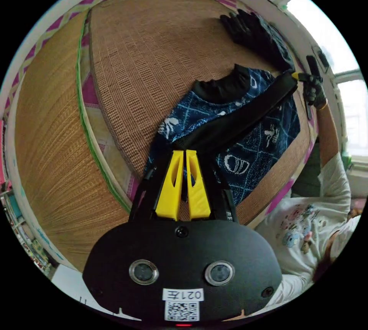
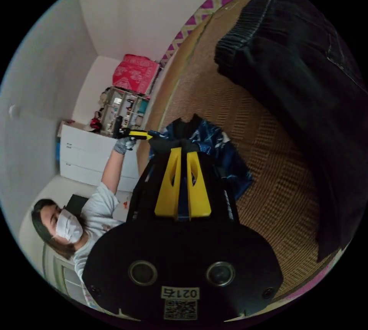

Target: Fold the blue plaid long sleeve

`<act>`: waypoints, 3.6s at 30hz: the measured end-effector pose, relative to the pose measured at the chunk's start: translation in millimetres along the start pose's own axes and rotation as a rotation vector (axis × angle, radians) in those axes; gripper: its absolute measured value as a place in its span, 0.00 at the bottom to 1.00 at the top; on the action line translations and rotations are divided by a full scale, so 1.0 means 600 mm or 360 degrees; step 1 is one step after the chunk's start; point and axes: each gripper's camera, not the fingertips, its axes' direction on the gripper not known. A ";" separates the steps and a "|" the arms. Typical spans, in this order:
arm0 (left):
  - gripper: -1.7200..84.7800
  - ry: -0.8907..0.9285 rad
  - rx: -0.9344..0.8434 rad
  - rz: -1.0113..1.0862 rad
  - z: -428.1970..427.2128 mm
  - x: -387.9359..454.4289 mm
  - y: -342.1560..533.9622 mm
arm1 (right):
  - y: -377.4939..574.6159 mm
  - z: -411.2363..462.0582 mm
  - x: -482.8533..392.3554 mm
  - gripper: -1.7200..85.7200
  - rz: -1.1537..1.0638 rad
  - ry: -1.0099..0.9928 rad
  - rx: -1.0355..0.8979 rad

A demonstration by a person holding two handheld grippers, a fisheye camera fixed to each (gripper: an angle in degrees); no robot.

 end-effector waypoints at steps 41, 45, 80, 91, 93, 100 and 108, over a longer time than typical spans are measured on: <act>0.01 0.0089 0.0784 -0.0247 0.069 -0.261 -0.137 | -0.120 0.153 -0.063 0.03 0.0059 0.0430 0.0140; 0.01 -0.0023 0.0763 -0.0249 0.071 -0.252 -0.130 | -0.119 0.155 -0.097 0.02 0.0006 0.0513 0.0197; 0.02 -0.0048 0.0738 0.0046 0.195 0.075 0.359 | 0.346 0.202 -0.325 0.10 -0.0301 0.0855 -0.0040; 0.13 0.0099 0.0710 -0.0447 0.251 0.087 0.479 | 0.361 0.200 -0.197 0.11 0.0162 0.0399 0.0099; 0.12 0.0111 0.0680 -0.0476 0.265 0.094 0.483 | 0.358 0.207 -0.190 0.08 0.0167 0.0408 0.0055; 0.02 0.0105 0.0554 -0.0217 0.265 0.120 0.523 | 0.401 0.171 -0.184 0.03 0.0127 0.0279 0.0034; 0.02 -0.0142 0.0476 -0.0146 0.209 0.086 0.580 | 0.561 0.316 -0.319 0.04 -0.0111 0.0005 -0.0166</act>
